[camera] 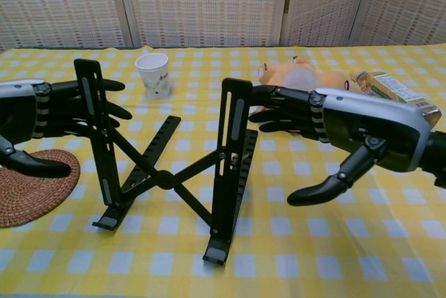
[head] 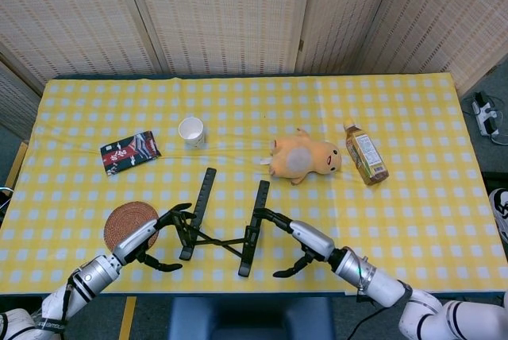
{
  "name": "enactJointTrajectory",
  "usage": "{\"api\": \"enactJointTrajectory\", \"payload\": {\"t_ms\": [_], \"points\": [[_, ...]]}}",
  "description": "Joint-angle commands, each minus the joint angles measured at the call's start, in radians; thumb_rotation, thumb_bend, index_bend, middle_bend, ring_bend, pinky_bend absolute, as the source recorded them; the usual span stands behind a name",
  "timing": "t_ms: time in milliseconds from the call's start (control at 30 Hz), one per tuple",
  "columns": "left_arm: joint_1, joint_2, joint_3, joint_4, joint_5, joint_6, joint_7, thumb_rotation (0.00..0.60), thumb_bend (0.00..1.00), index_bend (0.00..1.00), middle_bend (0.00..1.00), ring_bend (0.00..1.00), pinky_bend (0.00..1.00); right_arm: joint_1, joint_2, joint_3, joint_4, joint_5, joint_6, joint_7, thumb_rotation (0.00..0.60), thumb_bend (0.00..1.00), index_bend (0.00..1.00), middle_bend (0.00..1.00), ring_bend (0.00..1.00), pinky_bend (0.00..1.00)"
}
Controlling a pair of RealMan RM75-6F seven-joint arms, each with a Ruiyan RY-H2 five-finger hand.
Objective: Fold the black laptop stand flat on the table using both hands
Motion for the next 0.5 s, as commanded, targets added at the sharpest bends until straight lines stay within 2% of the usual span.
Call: {"api": "enactJointTrajectory", "payload": {"t_ms": [33, 233, 500], "points": [[0.000, 0.001, 0.001, 0.001, 0.003, 0.002, -0.004, 0.600, 0.21, 0.02, 0.18, 0.15, 0.20, 0.018, -0.055, 0.011, 0.042, 0.031, 0.006, 0.027, 0.600, 0.15, 0.00, 0.00, 0.04, 0.00], [-0.001, 0.002, -0.001, 0.003, 0.002, 0.002, -0.011, 0.600, 0.21, 0.02, 0.18, 0.15, 0.20, 0.034, -0.117, 0.001, 0.064, 0.063, 0.018, 0.187, 0.600, 0.15, 0.00, 0.00, 0.04, 0.00], [-0.002, 0.007, -0.002, 0.000, 0.000, 0.001, -0.010, 0.600, 0.21, 0.02, 0.19, 0.15, 0.21, 0.055, -0.165, -0.028, 0.087, 0.110, -0.003, 0.512, 0.600, 0.15, 0.00, 0.00, 0.04, 0.00]]}}
